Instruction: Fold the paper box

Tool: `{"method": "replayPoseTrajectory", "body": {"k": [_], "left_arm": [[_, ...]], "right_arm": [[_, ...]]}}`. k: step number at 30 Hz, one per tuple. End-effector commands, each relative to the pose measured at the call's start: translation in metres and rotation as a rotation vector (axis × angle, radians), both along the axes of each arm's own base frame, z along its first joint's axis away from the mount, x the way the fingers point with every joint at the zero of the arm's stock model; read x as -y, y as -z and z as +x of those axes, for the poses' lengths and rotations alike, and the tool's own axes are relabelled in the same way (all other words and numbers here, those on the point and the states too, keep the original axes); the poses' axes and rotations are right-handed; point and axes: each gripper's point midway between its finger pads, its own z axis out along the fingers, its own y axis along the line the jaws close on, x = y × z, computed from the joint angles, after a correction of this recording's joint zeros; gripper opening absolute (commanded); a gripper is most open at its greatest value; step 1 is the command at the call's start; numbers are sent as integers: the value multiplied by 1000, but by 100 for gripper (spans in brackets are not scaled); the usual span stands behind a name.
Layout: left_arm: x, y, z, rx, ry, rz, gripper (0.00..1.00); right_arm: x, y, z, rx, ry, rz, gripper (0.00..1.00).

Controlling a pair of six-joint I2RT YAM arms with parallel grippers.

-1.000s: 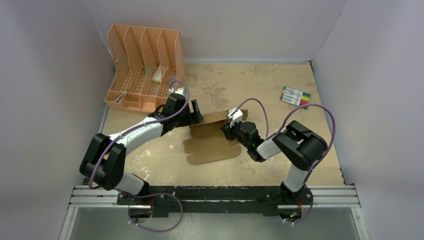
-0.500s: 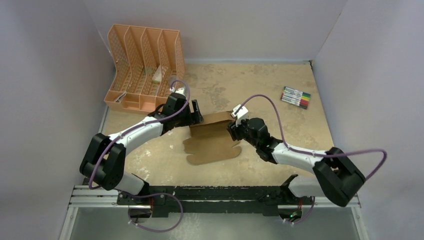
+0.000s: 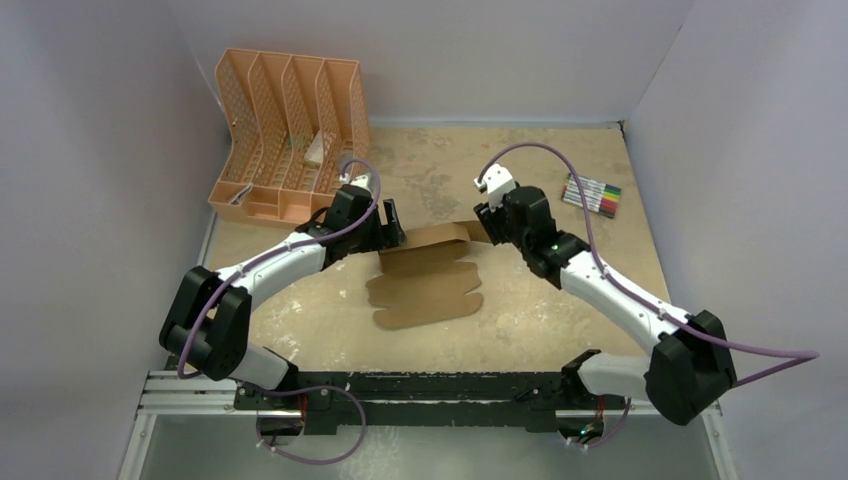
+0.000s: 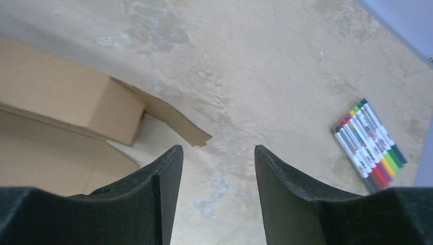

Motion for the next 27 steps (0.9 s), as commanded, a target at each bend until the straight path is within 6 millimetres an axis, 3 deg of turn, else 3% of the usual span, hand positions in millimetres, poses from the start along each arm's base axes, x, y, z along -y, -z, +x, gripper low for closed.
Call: {"method": "replayPoseTrajectory", "body": {"k": [1,11,17,21,27], "left_arm": [[0,-14,10,48,20,6,79],[3,-13,8,34,46,1,79],[3,-11,6,27,60,6,79],[4,-10,5,21,66,3,79],[8,-12,5,16,68,-21,79]], "right_arm": [[1,-1,10,-45,-121,-127,57],[-42,29,33,-126,-332,-151,59],[-46,51,45,-161,-357,-179,57],[-55,65,44,-211,-398,-165,53],[-65,70,33,-283,-423,-97,40]]}}
